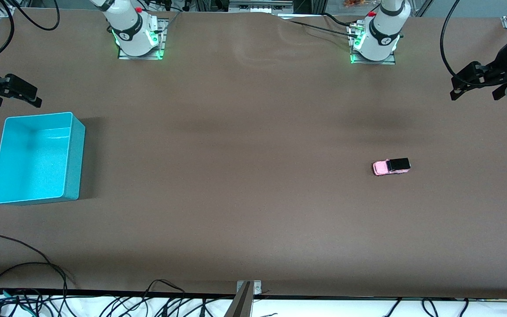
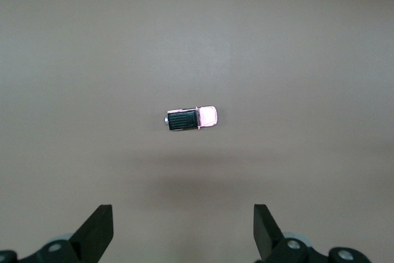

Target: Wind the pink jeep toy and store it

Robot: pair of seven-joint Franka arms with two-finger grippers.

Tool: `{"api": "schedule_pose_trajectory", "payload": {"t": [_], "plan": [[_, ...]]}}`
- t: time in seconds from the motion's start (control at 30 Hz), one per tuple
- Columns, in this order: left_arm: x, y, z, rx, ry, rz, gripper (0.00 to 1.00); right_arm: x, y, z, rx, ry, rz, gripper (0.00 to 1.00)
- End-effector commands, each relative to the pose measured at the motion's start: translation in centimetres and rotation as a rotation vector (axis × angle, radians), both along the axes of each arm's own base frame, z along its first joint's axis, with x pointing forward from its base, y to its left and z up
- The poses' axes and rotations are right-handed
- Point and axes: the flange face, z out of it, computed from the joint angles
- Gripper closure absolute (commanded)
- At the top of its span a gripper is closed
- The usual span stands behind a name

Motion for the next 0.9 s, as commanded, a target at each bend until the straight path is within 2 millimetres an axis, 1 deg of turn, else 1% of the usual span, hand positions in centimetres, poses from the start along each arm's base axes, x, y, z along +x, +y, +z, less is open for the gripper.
{"api": "schedule_pose_trajectory", "payload": {"t": [0.0,0.3,0.53,0.87], "plan": [[0.33,0.04,0.68,-0.02,0.002,0.009,0.0,0.1,-0.14,0.55,0.019,-0.002,-0.001,0.0],[0.33,0.06,0.68,-0.018,0.002,0.008,0.0,0.23,-0.17,0.46,0.017,-0.006,-0.005,0.0],[0.33,0.09,0.68,-0.015,0.002,0.009,0.0,0.14,-0.58,0.39,0.017,0.001,-0.009,0.0],[0.38,0.04,0.59,-0.02,0.004,0.011,0.0,0.21,-0.42,0.52,0.017,-0.006,-0.009,0.0]]}}
